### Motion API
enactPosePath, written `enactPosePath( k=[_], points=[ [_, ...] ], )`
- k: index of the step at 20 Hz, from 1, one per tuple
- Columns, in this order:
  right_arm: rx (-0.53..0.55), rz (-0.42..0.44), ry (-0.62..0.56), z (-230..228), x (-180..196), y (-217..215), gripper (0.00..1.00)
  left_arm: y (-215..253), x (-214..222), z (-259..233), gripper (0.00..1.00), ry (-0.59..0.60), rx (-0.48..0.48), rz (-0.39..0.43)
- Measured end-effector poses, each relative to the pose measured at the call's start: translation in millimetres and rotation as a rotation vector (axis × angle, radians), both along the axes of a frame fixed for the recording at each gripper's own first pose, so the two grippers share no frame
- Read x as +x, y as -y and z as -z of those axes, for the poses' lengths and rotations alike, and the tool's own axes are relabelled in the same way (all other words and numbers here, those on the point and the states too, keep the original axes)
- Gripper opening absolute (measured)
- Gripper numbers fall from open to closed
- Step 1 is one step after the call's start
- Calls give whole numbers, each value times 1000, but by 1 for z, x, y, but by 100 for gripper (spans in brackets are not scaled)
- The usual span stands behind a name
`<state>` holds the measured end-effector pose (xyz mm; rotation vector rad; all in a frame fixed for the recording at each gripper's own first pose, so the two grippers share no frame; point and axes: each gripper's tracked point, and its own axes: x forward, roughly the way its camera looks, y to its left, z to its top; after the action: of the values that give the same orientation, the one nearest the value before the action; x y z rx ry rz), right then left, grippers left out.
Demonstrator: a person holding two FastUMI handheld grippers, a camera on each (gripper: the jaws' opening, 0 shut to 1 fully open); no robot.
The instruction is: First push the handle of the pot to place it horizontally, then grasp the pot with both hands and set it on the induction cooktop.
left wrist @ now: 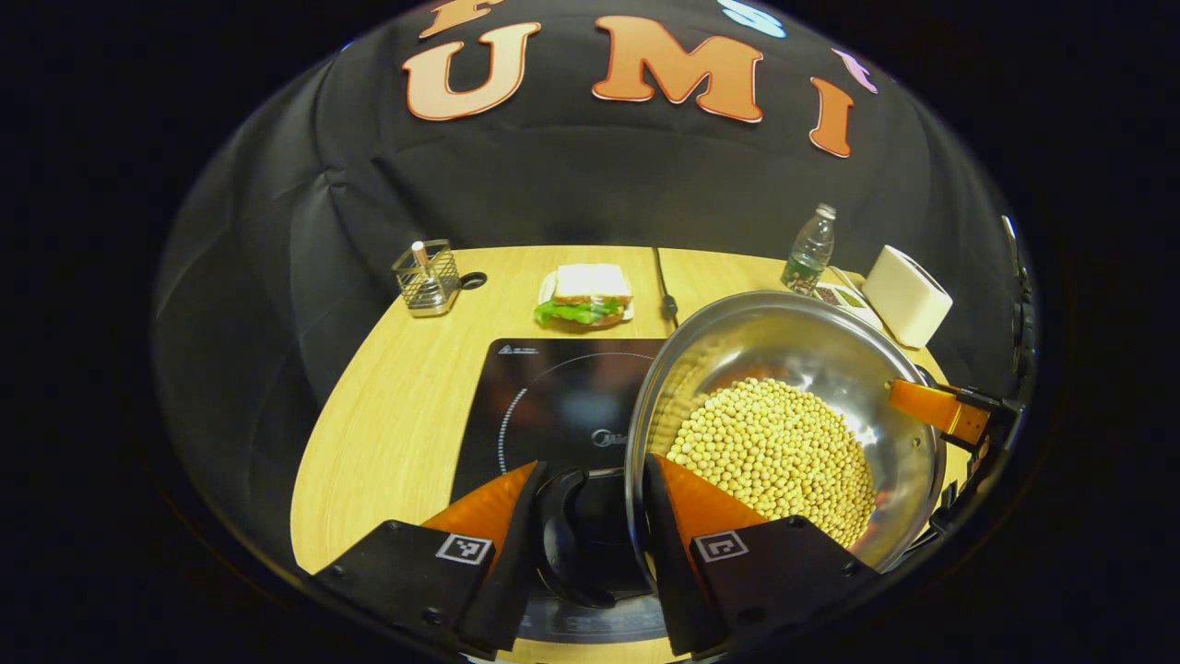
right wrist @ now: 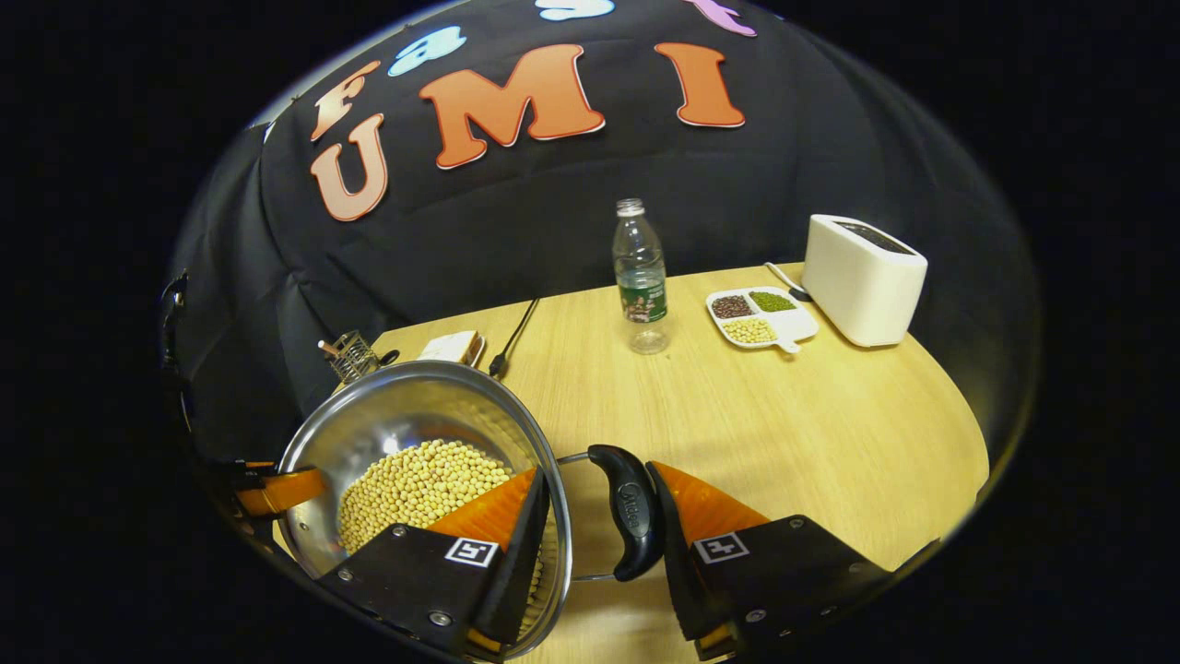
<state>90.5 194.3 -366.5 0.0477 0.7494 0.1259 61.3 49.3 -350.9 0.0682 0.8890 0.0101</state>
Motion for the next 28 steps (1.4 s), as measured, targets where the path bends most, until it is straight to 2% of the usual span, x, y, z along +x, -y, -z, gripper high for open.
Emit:
enactPosePath(
  k=[10, 15, 17, 18, 19, 25, 27, 28],
  points=[
    [21, -40, -55, 26, 13, -71, 63, -75, 8, 6, 64, -29, -1, -47],
    [23, -49, -70, 35, 24, -94, 63, -90, 22, 13, 66, -29, 6, -51],
    [13, -53, -67, 36, 27, -98, 63, -99, 27, 19, 65, -31, -4, -49],
    [7, -54, -63, 35, 27, -99, 58, -100, 29, 20, 64, -30, -2, -42],
    [4, -54, -58, 36, 29, -100, 63, -101, 33, 22, 66, -24, -5, -37],
    [8, -61, -59, 36, 31, -100, 63, -104, 41, 28, 63, -16, -32, -30],
    [25, -62, -61, 33, 32, -100, 65, -104, 38, 27, 68, -13, -35, -41],
    [29, -54, -41, 26, 35, -99, 63, -104, 41, 22, 67, 5, -27, -45]
  ],
)
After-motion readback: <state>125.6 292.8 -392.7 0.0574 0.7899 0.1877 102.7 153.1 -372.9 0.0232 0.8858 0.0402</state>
